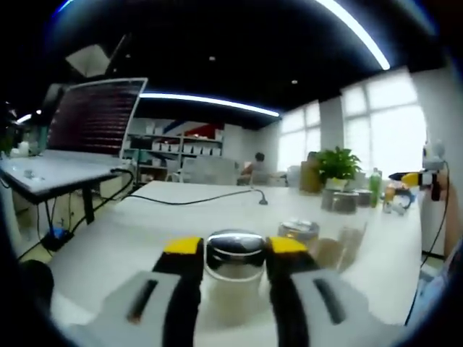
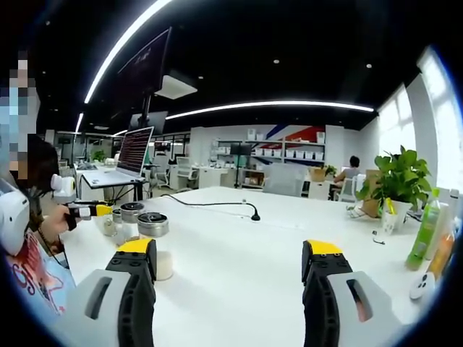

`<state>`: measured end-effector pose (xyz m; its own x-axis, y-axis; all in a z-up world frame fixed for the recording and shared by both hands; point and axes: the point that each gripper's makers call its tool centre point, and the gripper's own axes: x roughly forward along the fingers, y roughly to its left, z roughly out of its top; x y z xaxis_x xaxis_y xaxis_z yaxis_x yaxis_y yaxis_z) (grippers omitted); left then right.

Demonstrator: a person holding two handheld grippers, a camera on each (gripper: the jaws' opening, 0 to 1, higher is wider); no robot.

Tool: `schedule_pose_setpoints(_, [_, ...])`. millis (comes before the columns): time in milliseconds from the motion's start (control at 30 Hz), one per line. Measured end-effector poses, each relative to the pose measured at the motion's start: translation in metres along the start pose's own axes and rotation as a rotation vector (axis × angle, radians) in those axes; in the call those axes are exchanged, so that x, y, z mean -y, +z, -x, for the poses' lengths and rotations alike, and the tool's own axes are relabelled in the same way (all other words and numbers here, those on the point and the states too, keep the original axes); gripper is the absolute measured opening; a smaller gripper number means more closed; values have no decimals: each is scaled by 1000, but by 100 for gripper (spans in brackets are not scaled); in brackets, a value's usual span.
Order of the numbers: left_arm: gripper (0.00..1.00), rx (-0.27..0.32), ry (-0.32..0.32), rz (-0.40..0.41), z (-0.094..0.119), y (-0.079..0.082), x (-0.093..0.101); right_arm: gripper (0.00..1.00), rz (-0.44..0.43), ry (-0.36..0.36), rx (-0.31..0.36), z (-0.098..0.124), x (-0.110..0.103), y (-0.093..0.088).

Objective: Rotate the seasoning bottle until the label or dispensing opening points toward the visible target arrow and the bottle remains upright within the marked orientation range

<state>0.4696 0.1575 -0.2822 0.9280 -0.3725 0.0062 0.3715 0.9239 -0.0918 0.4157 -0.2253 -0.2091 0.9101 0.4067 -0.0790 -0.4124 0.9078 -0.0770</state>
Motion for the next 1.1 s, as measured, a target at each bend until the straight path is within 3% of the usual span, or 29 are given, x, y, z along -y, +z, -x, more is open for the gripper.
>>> schedule_pose_setpoints(267, [34, 19, -6, -43, 1, 1, -1, 84, -1, 6, -7, -2, -2, -2])
schedule_pose_setpoints(1100, [33, 48, -54, -31, 0, 2, -5, 82, -12, 26, -20, -6, -7, -6])
